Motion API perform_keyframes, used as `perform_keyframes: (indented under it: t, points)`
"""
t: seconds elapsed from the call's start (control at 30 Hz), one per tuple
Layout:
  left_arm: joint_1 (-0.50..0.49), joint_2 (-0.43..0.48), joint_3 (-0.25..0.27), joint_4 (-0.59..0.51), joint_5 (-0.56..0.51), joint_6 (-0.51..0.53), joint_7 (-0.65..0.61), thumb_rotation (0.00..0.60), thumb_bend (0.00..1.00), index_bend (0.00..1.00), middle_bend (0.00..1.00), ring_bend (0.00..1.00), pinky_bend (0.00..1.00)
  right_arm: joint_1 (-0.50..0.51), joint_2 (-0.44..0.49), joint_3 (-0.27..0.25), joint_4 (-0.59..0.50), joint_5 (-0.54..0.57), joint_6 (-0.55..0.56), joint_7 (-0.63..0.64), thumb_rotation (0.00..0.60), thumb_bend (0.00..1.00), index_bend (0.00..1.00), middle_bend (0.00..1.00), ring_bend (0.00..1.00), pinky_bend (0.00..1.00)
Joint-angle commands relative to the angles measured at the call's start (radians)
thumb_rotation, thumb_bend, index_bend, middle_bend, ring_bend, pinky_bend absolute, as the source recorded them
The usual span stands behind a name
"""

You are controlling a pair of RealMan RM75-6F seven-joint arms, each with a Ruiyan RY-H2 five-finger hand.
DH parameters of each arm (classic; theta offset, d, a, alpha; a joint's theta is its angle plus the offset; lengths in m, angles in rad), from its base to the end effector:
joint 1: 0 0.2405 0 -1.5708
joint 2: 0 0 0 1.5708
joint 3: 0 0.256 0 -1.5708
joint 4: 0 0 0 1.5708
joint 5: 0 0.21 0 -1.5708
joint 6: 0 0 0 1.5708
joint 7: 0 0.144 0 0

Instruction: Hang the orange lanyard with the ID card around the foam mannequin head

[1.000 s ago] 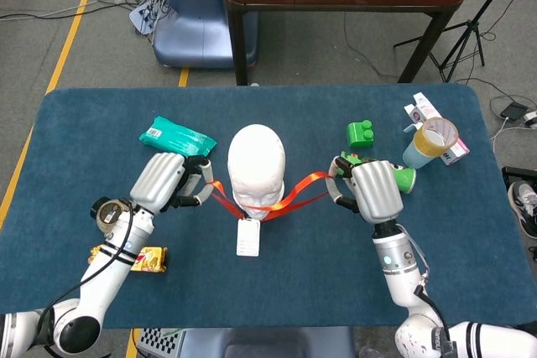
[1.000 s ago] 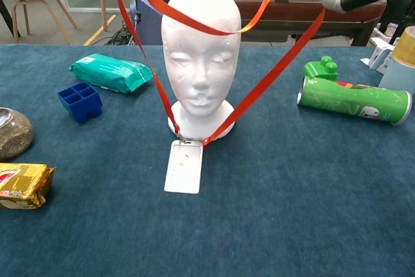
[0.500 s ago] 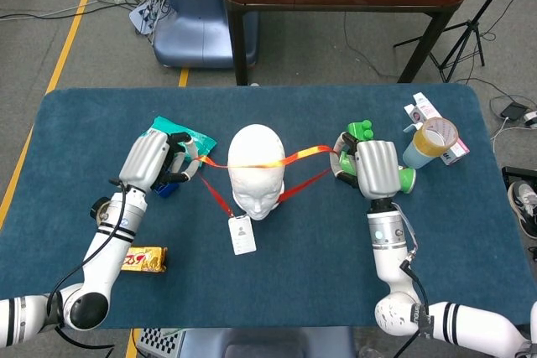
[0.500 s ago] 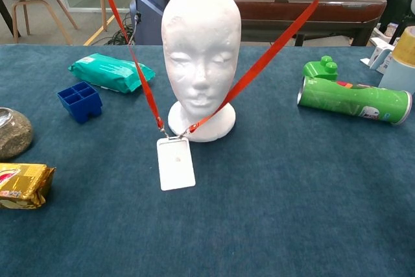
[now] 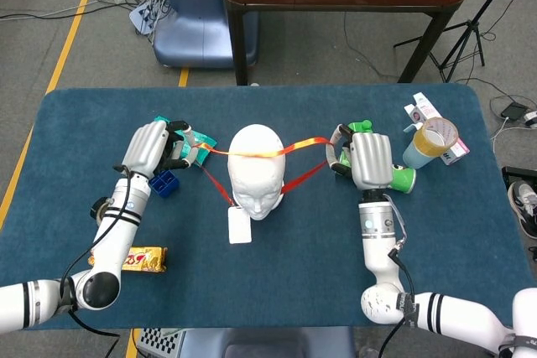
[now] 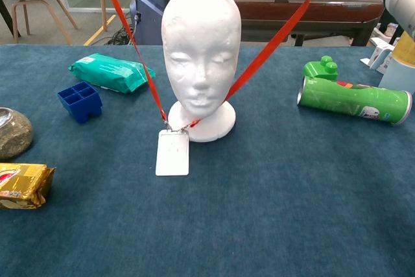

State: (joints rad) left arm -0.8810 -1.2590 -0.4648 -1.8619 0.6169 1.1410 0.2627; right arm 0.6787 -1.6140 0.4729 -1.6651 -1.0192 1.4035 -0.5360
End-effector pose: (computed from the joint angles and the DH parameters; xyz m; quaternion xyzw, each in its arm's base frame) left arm -0.0617 0.3849 0.1128 -0.5519 -0.5029 -0.5195 0.4154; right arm -0.0980 -0.3578 0.0688 0.5215 -0.3783 0.5304 0.5510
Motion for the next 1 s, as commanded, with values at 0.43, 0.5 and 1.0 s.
perform_keyframes:
  t: [0.43, 0.5, 1.0]
  points:
    - [-0.086, -0.074, -0.018, 0.120, -0.128, 0.007, 0.077, 0.600, 0.36, 0.60, 0.89, 0.84, 0.63, 0.065, -0.044, 0.058, 0.077, 0.130, -0.018, -0.035, 0.600, 0.47, 0.59, 1.00, 0.87, 1.00]
    - [-0.095, -0.082, -0.021, 0.137, -0.141, 0.007, 0.083, 0.600, 0.36, 0.60, 0.89, 0.84, 0.63, 0.072, -0.047, 0.065, 0.087, 0.142, -0.021, -0.035, 0.600, 0.47, 0.59, 1.00, 0.87, 1.00]
    - [-0.151, -0.140, -0.033, 0.254, -0.213, -0.005, 0.132, 0.600, 0.36, 0.60, 0.89, 0.84, 0.63, 0.147, -0.077, 0.087, 0.108, 0.206, -0.040, -0.064, 0.600, 0.47, 0.59, 1.00, 0.87, 1.00]
